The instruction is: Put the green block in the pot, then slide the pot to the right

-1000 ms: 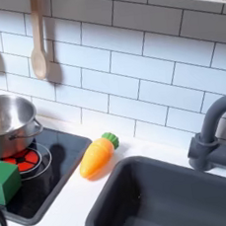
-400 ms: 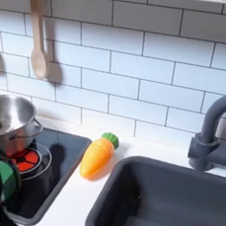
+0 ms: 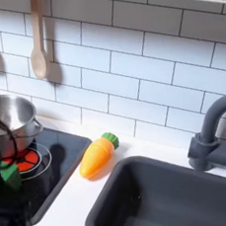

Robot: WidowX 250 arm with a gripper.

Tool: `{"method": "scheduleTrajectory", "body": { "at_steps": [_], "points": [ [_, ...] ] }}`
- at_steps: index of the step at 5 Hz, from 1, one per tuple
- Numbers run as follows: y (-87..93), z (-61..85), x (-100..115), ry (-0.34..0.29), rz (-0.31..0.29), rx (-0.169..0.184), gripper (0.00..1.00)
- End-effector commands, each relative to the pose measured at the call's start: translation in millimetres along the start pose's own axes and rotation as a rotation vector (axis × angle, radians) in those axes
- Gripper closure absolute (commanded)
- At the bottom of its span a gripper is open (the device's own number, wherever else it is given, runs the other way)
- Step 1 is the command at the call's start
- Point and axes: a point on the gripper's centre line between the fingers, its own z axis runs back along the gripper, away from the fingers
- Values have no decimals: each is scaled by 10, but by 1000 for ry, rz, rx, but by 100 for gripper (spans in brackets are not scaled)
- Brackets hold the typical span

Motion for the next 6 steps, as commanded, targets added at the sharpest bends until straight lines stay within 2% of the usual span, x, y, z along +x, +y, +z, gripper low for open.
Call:
{"method": "scheduleTrajectory", "body": {
  "at_steps": [1,3,5,6],
  "points": [
    [154,-36,282,-19,20,11,0],
    [355,-94,562,-27,40,21,0],
    [566,-177,796,-25,32,20,0],
    [610,-221,910,-32,27,13,0]
  ]
}}
